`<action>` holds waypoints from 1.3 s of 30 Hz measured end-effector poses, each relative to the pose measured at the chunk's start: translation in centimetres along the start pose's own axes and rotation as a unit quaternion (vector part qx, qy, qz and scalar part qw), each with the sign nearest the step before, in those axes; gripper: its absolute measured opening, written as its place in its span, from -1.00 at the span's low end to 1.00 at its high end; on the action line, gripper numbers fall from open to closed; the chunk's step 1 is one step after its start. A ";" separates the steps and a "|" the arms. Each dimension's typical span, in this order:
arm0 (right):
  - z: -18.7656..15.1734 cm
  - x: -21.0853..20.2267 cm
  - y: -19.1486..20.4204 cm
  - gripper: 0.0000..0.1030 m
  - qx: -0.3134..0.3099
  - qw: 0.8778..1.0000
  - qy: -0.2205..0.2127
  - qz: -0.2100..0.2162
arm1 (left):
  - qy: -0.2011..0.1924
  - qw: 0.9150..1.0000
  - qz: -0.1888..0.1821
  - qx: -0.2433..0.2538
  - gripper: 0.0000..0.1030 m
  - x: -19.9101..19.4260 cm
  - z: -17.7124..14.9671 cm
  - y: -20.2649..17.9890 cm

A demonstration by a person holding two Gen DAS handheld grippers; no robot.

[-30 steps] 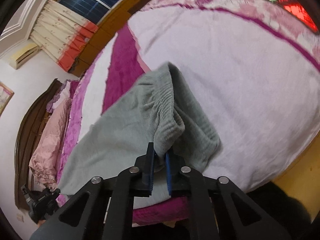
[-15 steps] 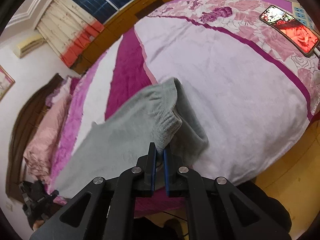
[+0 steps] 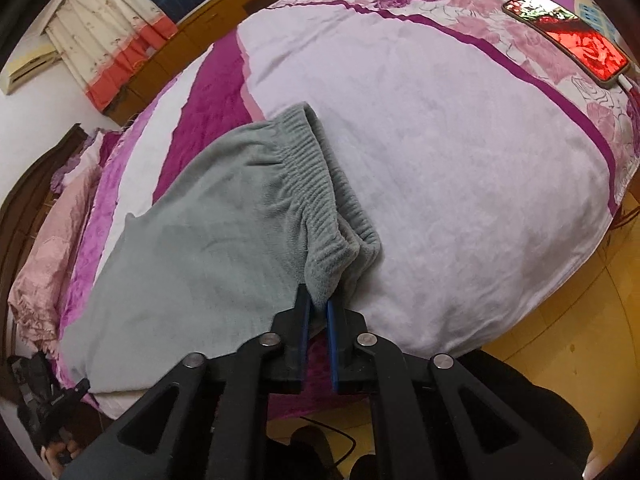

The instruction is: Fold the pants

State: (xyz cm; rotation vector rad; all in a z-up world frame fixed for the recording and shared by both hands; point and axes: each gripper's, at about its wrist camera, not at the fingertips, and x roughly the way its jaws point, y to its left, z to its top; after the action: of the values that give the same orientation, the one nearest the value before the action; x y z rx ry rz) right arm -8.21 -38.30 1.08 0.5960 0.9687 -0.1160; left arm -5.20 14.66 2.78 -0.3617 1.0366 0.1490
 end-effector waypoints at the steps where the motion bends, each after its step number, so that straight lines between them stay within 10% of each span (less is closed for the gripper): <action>1: 0.0 0.0 0.0 -1.00 -0.001 1.000 -0.001 -0.001 | -0.001 1.000 -0.003 0.000 -0.83 -0.2 0.0 0.1; 17: -1.5 -2.6 2.6 -0.84 -0.059 0.997 -0.004 -0.048 | -0.072 0.995 0.023 -0.072 -0.79 -4.6 1.3 7.5; 39: -0.3 0.8 6.1 -0.69 -0.125 0.991 -0.037 -0.043 | -0.066 0.997 0.041 0.010 -0.38 0.7 3.7 6.0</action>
State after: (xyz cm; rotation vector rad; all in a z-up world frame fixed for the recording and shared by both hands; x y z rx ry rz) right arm -5.83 -32.86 2.89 0.3181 0.9192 -0.0913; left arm -3.61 21.53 2.54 -0.2874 0.9228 0.2321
